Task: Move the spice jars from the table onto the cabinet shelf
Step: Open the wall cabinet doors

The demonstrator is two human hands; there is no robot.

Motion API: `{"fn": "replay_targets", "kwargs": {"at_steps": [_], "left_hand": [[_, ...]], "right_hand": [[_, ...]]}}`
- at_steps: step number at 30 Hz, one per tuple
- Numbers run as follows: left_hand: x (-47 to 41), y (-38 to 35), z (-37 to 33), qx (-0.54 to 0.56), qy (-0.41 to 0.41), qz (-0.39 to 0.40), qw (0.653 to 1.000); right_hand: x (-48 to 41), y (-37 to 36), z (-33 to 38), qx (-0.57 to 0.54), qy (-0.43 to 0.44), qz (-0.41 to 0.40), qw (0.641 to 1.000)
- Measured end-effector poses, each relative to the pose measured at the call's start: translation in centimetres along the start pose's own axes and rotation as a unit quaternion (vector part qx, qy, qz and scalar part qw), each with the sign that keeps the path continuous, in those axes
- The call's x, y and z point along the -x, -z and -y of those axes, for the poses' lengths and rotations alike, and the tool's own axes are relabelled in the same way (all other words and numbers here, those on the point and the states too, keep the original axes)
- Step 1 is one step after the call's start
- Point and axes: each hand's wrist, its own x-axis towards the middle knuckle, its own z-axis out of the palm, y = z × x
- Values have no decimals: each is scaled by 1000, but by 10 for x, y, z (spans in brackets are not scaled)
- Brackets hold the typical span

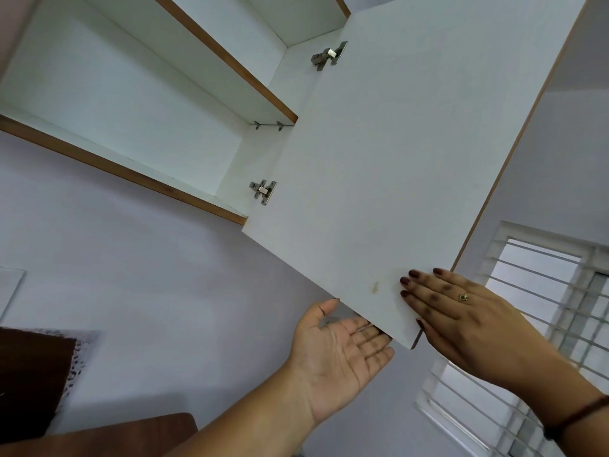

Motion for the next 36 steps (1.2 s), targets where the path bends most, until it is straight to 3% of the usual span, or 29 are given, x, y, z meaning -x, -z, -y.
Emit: {"fn": "replay_targets", "kwargs": {"at_steps": [19, 30, 36], "left_hand": [[-10, 1, 5, -7, -6, -23, 1000], [15, 13, -12, -2, -51, -56, 997], [33, 19, -22, -8, -57, -73, 996]], "right_hand": [[9, -17, 5, -20, -56, -18, 998], [-3, -18, 27, 2, -93, -75, 993], [-33, -5, 52, -5, -69, -94, 993]]}}
